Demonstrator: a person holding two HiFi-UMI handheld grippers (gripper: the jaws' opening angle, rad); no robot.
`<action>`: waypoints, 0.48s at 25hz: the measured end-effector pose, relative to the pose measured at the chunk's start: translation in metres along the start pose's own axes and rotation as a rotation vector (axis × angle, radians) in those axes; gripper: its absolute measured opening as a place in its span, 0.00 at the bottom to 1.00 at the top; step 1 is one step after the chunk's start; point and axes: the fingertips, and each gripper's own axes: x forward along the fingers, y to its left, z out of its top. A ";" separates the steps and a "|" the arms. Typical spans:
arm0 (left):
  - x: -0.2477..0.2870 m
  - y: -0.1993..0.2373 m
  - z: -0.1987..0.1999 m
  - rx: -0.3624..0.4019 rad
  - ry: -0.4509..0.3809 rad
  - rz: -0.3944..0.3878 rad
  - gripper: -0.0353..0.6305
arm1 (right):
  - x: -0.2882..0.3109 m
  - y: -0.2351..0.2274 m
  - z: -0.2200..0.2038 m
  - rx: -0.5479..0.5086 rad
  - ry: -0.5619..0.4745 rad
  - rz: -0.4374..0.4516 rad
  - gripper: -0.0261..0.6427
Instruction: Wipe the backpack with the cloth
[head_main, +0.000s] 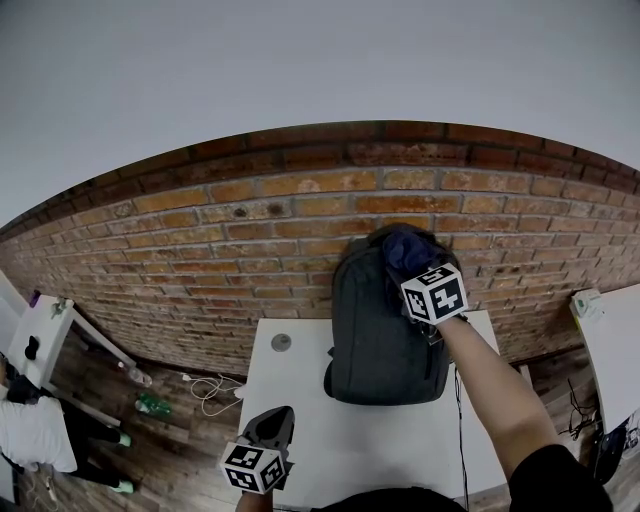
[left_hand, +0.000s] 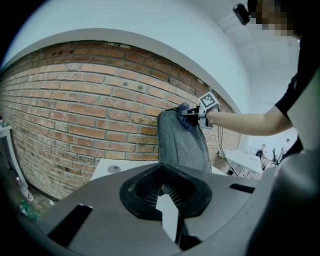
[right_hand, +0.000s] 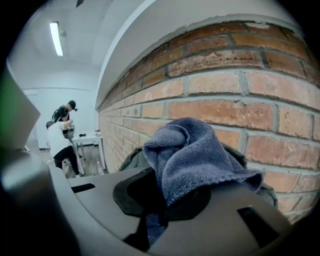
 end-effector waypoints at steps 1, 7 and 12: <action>0.000 0.000 0.000 0.000 0.000 -0.001 0.04 | 0.001 0.004 -0.005 -0.008 0.010 0.002 0.10; -0.003 0.000 -0.004 -0.003 0.003 0.005 0.04 | 0.001 0.016 -0.030 0.031 0.058 -0.003 0.10; -0.004 -0.003 -0.002 0.001 0.000 -0.001 0.04 | -0.003 0.022 -0.052 0.068 0.118 -0.006 0.10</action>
